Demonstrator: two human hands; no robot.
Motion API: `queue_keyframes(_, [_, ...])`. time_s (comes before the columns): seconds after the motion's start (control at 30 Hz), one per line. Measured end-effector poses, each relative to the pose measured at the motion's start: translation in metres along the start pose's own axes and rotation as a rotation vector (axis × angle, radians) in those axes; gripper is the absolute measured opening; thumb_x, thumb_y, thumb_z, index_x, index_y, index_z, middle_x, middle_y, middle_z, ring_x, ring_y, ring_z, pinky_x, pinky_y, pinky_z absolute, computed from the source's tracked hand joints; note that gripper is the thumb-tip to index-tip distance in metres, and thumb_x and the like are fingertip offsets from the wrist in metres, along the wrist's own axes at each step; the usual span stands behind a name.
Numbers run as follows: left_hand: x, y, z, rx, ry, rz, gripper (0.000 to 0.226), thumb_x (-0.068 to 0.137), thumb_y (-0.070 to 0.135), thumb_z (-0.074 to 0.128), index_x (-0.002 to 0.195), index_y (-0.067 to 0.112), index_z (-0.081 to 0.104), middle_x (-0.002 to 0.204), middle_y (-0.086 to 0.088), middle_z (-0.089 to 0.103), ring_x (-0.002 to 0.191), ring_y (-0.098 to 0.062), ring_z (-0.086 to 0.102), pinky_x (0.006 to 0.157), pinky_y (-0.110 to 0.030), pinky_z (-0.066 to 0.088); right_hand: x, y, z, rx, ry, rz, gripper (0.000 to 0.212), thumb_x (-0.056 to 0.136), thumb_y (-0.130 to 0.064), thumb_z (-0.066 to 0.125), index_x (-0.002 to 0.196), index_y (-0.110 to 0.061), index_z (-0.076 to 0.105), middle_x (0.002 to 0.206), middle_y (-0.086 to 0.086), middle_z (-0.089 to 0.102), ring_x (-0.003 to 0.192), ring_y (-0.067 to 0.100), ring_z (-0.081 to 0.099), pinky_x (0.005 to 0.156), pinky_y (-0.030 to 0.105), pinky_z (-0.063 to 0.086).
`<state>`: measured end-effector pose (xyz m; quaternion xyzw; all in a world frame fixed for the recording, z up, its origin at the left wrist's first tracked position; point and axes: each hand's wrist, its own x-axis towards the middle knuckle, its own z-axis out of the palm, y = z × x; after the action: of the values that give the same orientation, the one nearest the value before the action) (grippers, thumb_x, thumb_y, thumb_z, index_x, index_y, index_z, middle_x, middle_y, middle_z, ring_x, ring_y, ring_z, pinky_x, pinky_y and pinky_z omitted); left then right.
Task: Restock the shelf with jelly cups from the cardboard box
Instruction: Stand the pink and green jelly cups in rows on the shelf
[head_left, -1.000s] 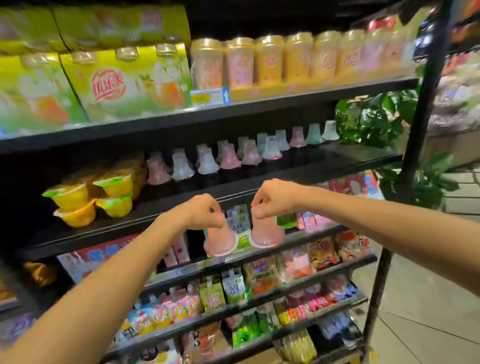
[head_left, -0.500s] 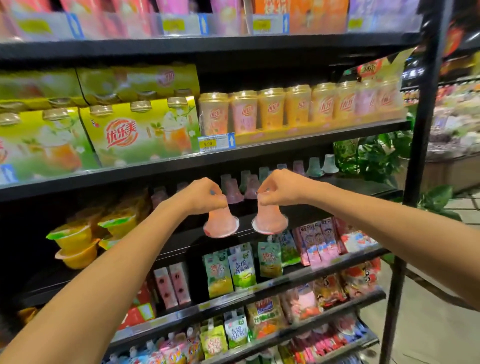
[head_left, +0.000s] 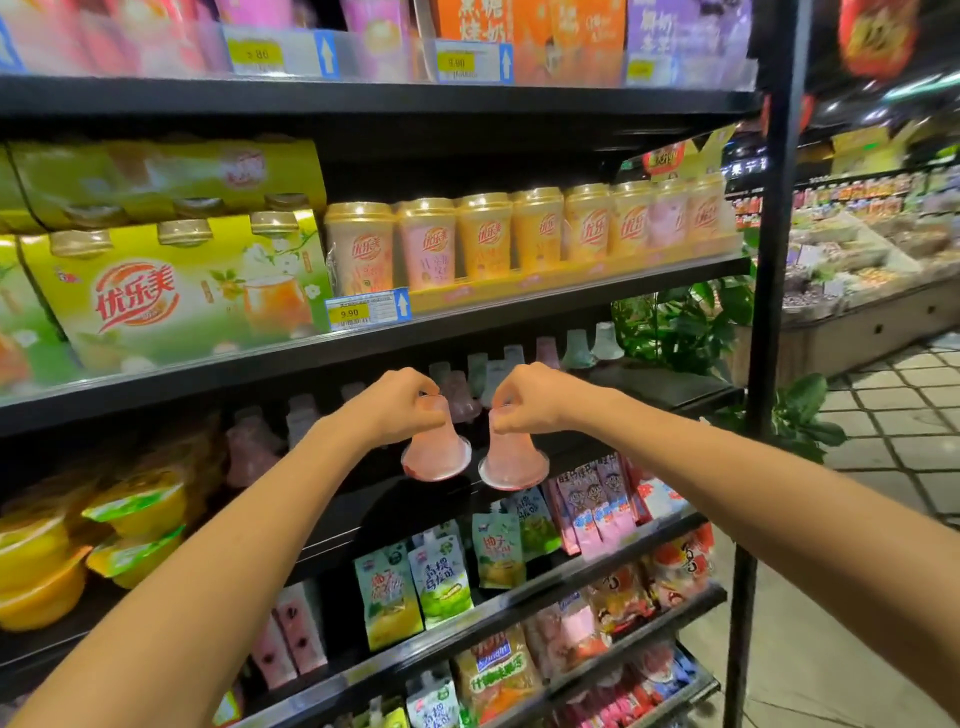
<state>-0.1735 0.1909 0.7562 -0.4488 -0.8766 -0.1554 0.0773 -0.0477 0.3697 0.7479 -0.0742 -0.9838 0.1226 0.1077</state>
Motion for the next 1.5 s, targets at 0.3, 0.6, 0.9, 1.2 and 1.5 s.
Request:
queue_keyframes(0.3, [0.057,0.043,0.019,0.007,0.011,0.008,0.041,0.083,0.027,0.064,0.123,0.02,0.06,0.123,-0.003,0.062,0.105,-0.019,0.059,0.085,-0.031,0.049,0.029,0.063,-0.026,0.005,0.032,-0.057,0.041,0.082,-0.039,0.065,0.115,-0.017,0.072,0.111,0.003,0.071,0.098,0.021,0.067,0.085,0.043,0.058])
queue_keyframes(0.6, [0.115,0.106,0.055,-0.015,0.039,-0.146,0.042,0.084,0.027,0.065,0.125,0.019,0.059,0.125,-0.003,0.06,0.106,-0.019,0.058,0.087,-0.034,0.051,0.048,0.166,-0.055,0.021,-0.005,-0.1,0.039,0.076,-0.039,0.064,0.11,-0.022,0.074,0.111,-0.001,0.071,0.098,0.021,0.066,0.086,0.043,0.058])
queue_keyframes(0.9, [0.164,0.15,0.085,-0.005,0.058,-0.266,0.045,0.087,0.025,0.065,0.13,0.015,0.056,0.13,-0.005,0.054,0.113,-0.021,0.054,0.084,-0.028,0.043,0.066,0.245,-0.064,0.019,0.01,-0.141,0.039,0.076,-0.042,0.06,0.112,-0.03,0.073,0.109,-0.007,0.069,0.097,0.019,0.064,0.084,0.04,0.056])
queue_keyframes(1.2, [0.204,0.162,0.096,0.039,-0.041,-0.34,0.046,0.082,0.034,0.062,0.126,0.02,0.06,0.116,-0.001,0.063,0.098,-0.021,0.059,0.085,-0.034,0.051,0.103,0.297,-0.054,0.003,0.026,-0.132,0.018,0.077,-0.043,0.062,0.068,-0.028,0.065,0.076,-0.003,0.065,0.079,0.024,0.062,0.061,0.03,0.047])
queue_keyframes(1.5, [0.248,0.149,0.127,-0.023,-0.117,-0.515,0.01,0.09,0.027,0.064,0.089,0.02,0.057,0.096,-0.008,0.059,0.089,-0.021,0.057,0.081,-0.03,0.051,0.138,0.339,-0.052,-0.145,-0.095,0.049,0.048,0.086,-0.057,0.056,0.09,-0.011,0.068,0.095,0.009,0.063,0.092,0.027,0.057,0.066,0.028,0.04])
